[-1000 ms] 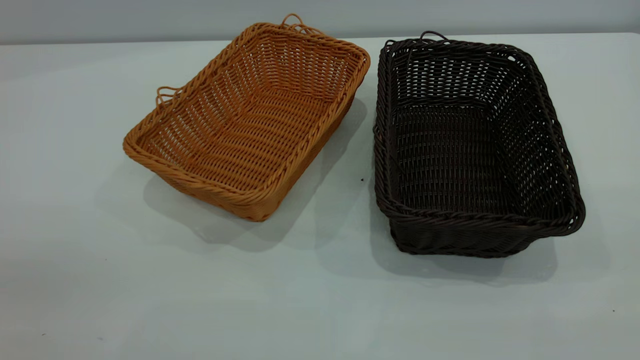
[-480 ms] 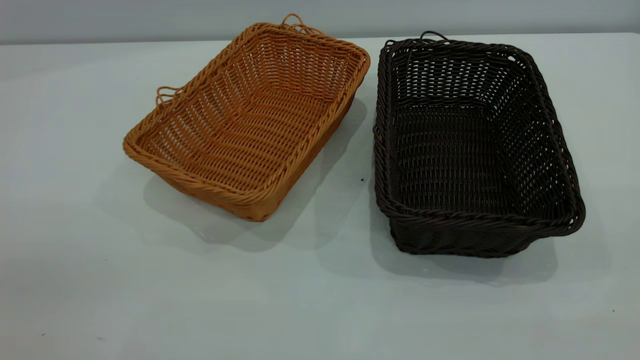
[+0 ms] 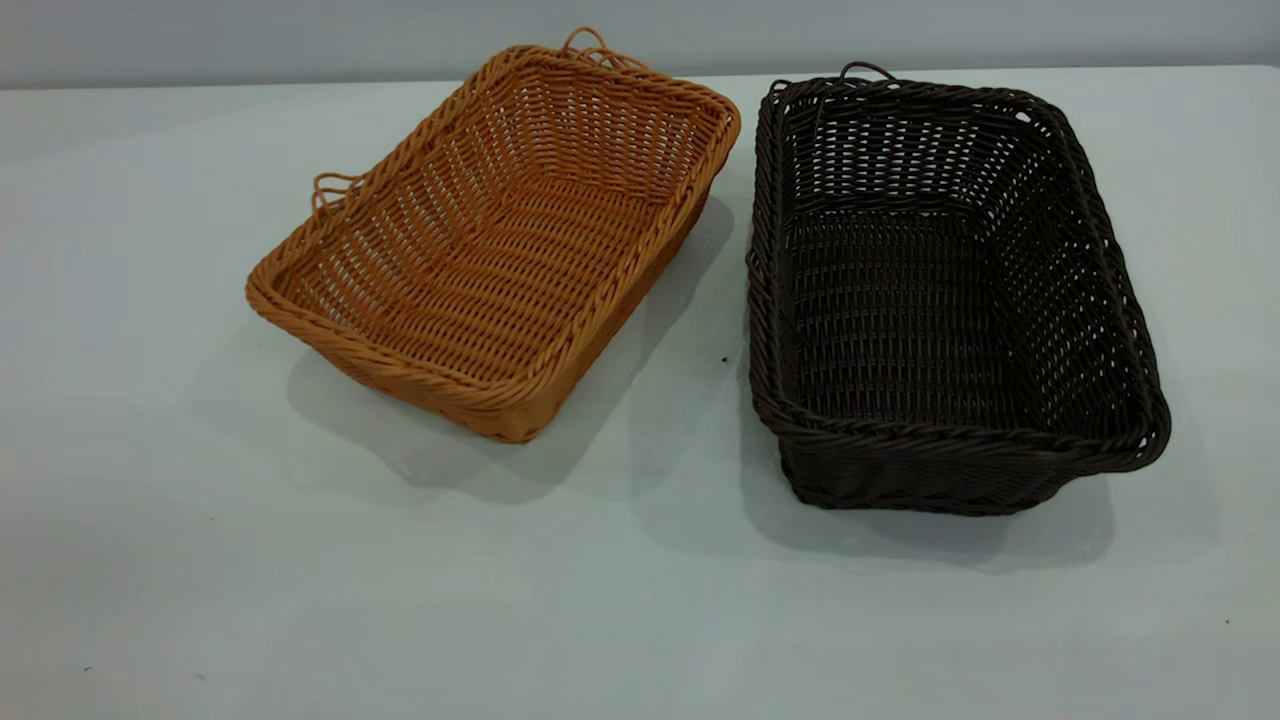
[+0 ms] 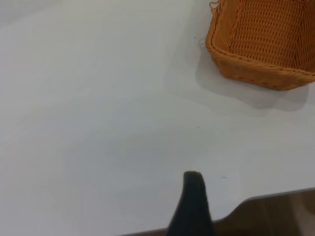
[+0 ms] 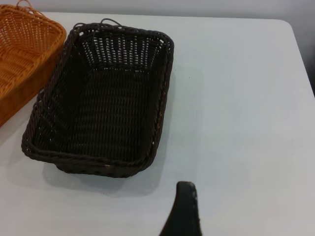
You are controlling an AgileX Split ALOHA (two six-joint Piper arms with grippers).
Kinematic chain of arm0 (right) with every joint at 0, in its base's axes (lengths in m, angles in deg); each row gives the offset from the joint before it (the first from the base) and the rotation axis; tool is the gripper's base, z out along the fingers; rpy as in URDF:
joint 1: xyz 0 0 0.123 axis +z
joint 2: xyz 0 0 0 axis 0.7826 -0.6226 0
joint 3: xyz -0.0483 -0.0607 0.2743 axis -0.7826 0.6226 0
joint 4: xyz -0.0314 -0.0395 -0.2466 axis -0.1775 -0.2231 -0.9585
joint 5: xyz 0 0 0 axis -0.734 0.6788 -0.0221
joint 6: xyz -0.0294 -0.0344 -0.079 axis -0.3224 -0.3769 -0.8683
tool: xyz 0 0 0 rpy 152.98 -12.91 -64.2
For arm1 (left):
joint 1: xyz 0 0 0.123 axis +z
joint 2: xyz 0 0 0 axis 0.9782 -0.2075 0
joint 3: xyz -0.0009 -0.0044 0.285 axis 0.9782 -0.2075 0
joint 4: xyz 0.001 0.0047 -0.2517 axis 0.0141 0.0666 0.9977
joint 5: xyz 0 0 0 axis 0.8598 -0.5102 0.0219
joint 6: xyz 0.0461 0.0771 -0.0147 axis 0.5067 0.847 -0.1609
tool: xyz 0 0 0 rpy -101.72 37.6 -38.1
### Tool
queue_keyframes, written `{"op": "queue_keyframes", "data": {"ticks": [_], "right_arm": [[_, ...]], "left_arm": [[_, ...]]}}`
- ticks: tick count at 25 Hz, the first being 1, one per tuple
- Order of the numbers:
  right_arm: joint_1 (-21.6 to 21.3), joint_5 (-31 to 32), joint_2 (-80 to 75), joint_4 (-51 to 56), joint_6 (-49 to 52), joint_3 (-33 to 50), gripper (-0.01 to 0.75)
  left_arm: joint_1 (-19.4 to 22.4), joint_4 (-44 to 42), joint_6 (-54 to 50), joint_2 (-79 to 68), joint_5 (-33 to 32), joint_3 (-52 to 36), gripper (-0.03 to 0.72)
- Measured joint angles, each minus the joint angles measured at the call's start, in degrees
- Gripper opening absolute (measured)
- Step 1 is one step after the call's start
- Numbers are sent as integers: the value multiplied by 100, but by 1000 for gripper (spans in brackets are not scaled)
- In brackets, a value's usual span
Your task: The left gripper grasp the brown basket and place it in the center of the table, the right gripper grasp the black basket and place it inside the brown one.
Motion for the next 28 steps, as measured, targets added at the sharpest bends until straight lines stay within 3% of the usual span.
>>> {"op": "queue_keyframes", "data": {"ticks": [12,21,28], "right_arm": [[0,0,0,19,-5,0,574],[0,0,0,46,9,0,573],[0,-45,0,149,276,-62,573]], "left_arm": [[0,23,-178,-567,245,321,561],[0,547,582,-3667,2453,804,561],[-77,1803,2143,-6304,3599,1632,561]]}}
